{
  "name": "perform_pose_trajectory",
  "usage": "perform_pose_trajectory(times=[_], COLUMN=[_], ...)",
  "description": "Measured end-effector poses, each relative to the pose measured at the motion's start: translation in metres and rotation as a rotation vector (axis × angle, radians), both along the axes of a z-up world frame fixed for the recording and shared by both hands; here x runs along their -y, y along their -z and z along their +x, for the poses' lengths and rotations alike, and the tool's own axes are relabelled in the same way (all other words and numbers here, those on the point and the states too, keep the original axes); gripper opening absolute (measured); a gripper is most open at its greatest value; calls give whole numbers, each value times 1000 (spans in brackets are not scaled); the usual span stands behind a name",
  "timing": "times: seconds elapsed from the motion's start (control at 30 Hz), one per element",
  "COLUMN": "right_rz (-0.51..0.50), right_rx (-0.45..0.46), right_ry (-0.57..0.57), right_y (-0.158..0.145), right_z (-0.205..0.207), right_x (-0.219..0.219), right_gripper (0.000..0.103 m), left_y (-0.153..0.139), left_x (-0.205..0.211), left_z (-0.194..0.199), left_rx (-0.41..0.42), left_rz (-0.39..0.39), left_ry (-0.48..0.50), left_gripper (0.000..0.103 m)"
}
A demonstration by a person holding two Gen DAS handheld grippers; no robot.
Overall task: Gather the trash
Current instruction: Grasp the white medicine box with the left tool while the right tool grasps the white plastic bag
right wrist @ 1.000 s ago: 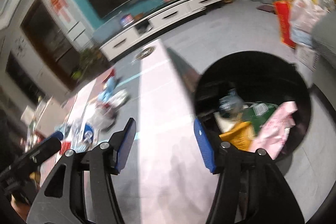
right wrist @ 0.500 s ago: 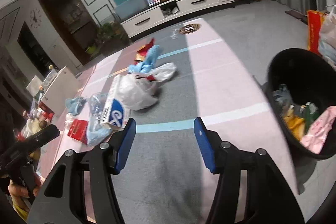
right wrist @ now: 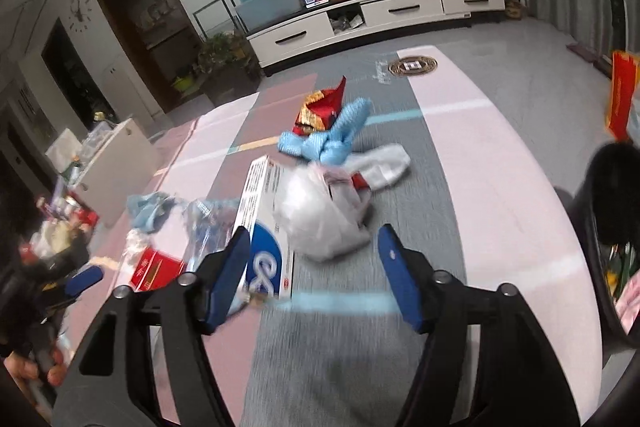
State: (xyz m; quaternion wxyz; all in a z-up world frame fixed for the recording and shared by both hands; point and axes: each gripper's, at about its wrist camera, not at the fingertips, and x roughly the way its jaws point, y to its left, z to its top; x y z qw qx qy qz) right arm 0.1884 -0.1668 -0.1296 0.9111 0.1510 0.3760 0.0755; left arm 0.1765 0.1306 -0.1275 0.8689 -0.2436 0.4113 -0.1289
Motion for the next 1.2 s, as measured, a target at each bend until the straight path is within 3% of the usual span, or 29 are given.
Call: perform_pose_trajectory(times=[0.23,0.27,0.3,0.4,0.47,0.53,0.8,0.9,1.2], right_rz=[-87,-94,-85,-87,-70,-74,138,203,269], right_rx=[-89,-107,-120,-139,-135,-119,-66,-58,-27], right_ry=[28,28,19,22,25,35,81,78,53], right_y=[24,28,32,39,38,32,-3,-1,-7], right_z=[49,52,55,54,47,36,-47,-69,-77], right_x=[-13,-13,-13,-10,-5,0,58,72,93], right_gripper=[66,61,45,22,17,16,16,16,17], left_y=[4,5,5,6,5,3,-7,3,25], left_x=[7,9,12,21,28,38,93,111,147], left_z=[3,4,4,5,5,4,27,46,81], left_rx=[-12,-11,-13,-12,-6,-1,0,-59,-160], left_rz=[13,20,25,30,32,19,-91,-103,21], left_ry=[26,31,40,74,98,139,306,323,276], left_gripper=[89,89,89,89,89,89,75,60,57])
